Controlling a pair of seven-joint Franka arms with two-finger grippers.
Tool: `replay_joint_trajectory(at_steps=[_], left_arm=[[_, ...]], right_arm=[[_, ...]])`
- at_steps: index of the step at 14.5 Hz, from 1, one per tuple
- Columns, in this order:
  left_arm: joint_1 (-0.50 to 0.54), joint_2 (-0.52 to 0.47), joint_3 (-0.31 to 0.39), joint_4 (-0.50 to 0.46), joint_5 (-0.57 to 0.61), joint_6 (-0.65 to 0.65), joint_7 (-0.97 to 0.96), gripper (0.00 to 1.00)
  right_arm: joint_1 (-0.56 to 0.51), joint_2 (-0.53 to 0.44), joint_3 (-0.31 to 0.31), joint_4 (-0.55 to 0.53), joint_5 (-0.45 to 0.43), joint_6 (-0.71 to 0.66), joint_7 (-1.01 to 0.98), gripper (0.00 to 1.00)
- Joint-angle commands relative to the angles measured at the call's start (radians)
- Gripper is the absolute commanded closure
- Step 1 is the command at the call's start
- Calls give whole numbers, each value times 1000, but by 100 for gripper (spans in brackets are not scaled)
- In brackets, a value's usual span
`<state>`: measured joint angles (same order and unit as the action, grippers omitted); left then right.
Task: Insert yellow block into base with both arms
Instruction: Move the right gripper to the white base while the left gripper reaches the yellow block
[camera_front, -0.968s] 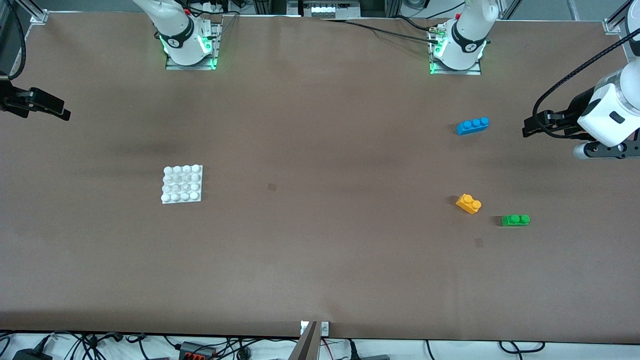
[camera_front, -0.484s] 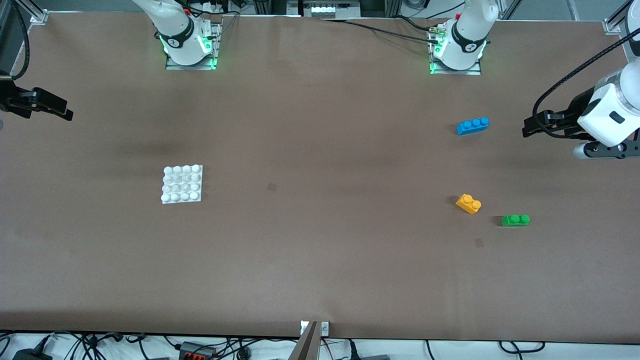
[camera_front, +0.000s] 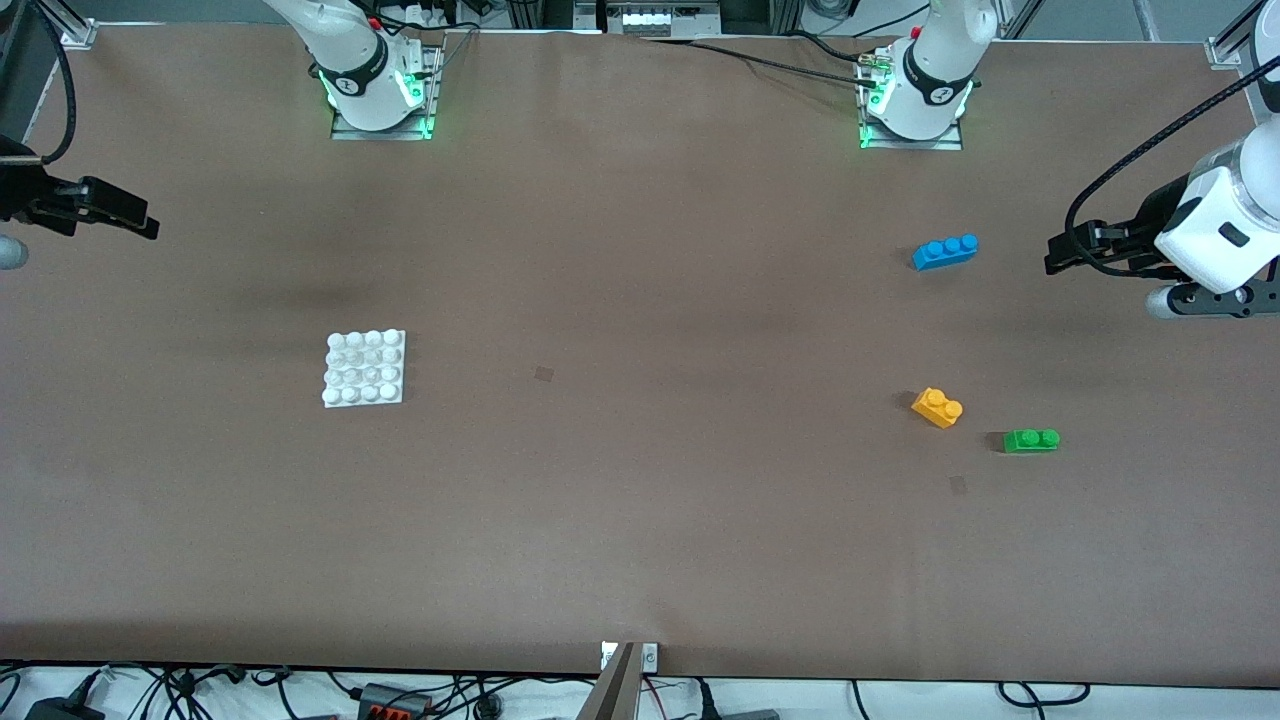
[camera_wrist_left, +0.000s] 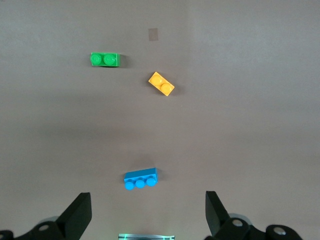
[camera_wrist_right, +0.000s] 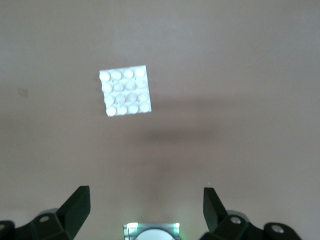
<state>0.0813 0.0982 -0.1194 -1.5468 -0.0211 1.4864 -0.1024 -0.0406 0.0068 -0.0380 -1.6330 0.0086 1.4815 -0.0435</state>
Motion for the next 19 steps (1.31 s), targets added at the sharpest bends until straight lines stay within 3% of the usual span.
replay_joint_trajectory(at_steps=[1, 5, 9, 11, 15, 19], left_arm=[[6, -14, 1, -13, -17, -6, 24, 0], [6, -15, 1, -13, -19, -6, 24, 0], [6, -15, 1, -13, -19, -6, 24, 0], [8, -14, 1, -13, -19, -6, 24, 0], [6, -15, 1, -13, -19, -6, 24, 0], [6, -15, 1, -13, -19, -6, 24, 0]], right_arm=[[7, 7, -3, 5, 14, -33, 4, 0], [7, 129, -2, 91, 10, -17, -4, 0], [62, 249, -2, 67, 14, 8, -1, 0], [88, 260, -2, -31, 13, 139, -1, 0], [113, 259, 0, -302, 14, 547, -2, 0], [111, 341, 0, -370, 14, 761, -96, 0]])
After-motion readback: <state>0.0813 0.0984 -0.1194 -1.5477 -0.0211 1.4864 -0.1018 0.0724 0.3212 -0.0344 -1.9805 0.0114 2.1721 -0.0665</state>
